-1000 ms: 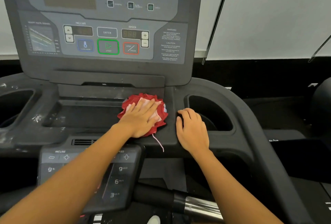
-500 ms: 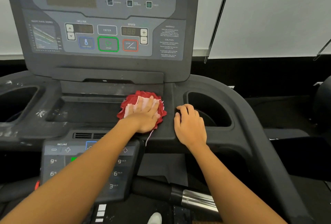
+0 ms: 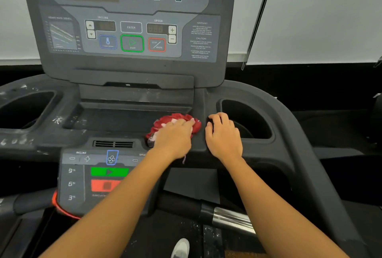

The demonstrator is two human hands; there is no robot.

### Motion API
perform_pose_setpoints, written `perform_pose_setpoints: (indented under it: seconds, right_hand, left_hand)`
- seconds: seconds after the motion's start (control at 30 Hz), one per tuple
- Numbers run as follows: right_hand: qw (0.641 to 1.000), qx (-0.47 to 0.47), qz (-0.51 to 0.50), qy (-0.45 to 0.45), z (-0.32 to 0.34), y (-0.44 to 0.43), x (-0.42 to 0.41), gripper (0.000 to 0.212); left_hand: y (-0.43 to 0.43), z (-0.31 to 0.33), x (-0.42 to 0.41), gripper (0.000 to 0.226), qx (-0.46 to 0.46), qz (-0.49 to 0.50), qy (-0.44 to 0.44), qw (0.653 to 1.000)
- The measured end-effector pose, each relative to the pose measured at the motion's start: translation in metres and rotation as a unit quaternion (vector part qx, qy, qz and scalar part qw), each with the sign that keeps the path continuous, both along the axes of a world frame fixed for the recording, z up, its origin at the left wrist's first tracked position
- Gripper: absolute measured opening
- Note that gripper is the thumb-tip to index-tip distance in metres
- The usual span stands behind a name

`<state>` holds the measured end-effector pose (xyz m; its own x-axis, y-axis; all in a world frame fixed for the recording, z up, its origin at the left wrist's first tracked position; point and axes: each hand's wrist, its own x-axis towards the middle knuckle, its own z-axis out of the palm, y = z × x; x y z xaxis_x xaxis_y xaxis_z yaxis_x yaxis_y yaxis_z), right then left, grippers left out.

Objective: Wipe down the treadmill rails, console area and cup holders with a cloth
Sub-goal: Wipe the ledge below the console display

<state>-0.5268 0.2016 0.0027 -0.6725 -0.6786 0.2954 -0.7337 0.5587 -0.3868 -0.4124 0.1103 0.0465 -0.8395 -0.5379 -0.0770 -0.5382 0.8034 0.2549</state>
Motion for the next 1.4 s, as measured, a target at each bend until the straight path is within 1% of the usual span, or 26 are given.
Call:
perform_pose_setpoints:
  seconds: [0.07,0.13,0.23,0.27,0.33,0.43,0.53,0.6,0.7,0.77,0.87,0.93,1.0,1.03,1.1,1.13,1.2,1.27,1.33,1.4]
  right_hand:
    - [1.000,-0.003,0.000,-0.001,0.000,0.000,0.000,0.033]
    - [1.000,-0.004,0.001,0.001,0.000,0.000,0.000,0.033]
    - [1.000,-0.004,-0.001,0.004,-0.001,0.001,-0.001,0.033]
    - [1.000,-0.005,-0.002,0.006,-0.001,0.001,-0.001,0.033]
    - [1.000,-0.007,-0.005,0.007,-0.001,0.000,-0.001,0.033]
    - [1.000,-0.005,-0.004,0.002,-0.001,-0.001,-0.001,0.033]
    - [1.000,-0.011,-0.005,0.007,-0.001,-0.002,-0.001,0.032]
    - [1.000,-0.011,-0.005,0.008,-0.001,-0.003,0.000,0.031]
    - [1.000,-0.008,-0.012,0.004,-0.002,-0.002,-0.001,0.031]
    - [1.000,-0.009,-0.018,0.002,-0.001,-0.002,-0.001,0.031]
    - [1.000,-0.007,-0.009,-0.001,0.001,-0.002,-0.001,0.031]
    - [1.000,-0.006,-0.002,-0.011,0.001,0.000,-0.002,0.031]
    - [0.999,-0.022,-0.008,-0.029,0.002,0.000,-0.002,0.029]
    - [0.998,-0.045,-0.012,-0.038,0.003,-0.001,0.000,0.028]
    - [0.995,-0.093,0.001,-0.047,0.010,-0.010,0.010,0.027]
    - [0.994,-0.101,0.020,-0.045,0.013,-0.017,0.019,0.028]
    - [0.995,-0.073,0.067,-0.026,0.017,-0.029,0.037,0.033]
    - [0.995,-0.014,0.094,0.014,0.013,-0.035,0.052,0.042]
    - [0.993,0.028,0.098,0.067,0.004,-0.033,0.057,0.045]
    - [0.991,0.045,0.089,0.084,0.000,-0.029,0.056,0.043]
  left_hand:
    - [0.009,-0.001,0.004,0.044,-0.013,-0.023,0.015,1.000]
    - [0.012,0.003,0.006,0.045,0.001,-0.023,0.007,1.000]
    - [0.006,0.010,0.011,0.046,0.016,0.035,-0.031,0.999]
    - [0.001,0.010,0.013,0.046,0.011,0.060,-0.050,0.997]
    - [-0.006,0.007,0.015,0.047,-0.005,0.073,-0.080,0.994]
    - [0.000,0.003,0.014,0.048,-0.006,0.054,-0.092,0.994]
    - [0.012,0.000,0.013,0.051,-0.055,0.004,-0.086,0.995]
    - [0.010,0.001,0.013,0.052,-0.063,-0.025,-0.083,0.994]
    - [-0.002,0.004,0.016,0.049,-0.046,-0.038,-0.079,0.995]
    - [-0.016,0.003,0.018,0.049,-0.022,-0.016,-0.083,0.996]
    - [-0.054,0.004,0.024,0.044,0.039,0.029,-0.105,0.993]
    - [-0.081,0.008,0.033,0.045,0.075,0.042,-0.110,0.990]
    - [-0.098,0.014,0.044,0.048,0.103,0.015,-0.101,0.989]
    - [-0.103,0.016,0.050,0.047,0.110,-0.004,-0.092,0.990]
    - [-0.105,0.019,0.058,0.041,0.110,-0.028,-0.063,0.991]
    - [-0.104,0.021,0.060,0.037,0.103,-0.036,-0.046,0.993]
    - [-0.098,0.022,0.065,0.031,0.103,-0.052,-0.008,0.993]
    - [-0.093,0.021,0.072,0.030,0.135,-0.075,0.033,0.987]
    - [-0.096,0.020,0.081,0.031,0.162,-0.101,0.059,0.980]
    - [-0.109,0.019,0.090,0.030,0.195,-0.125,0.066,0.971]
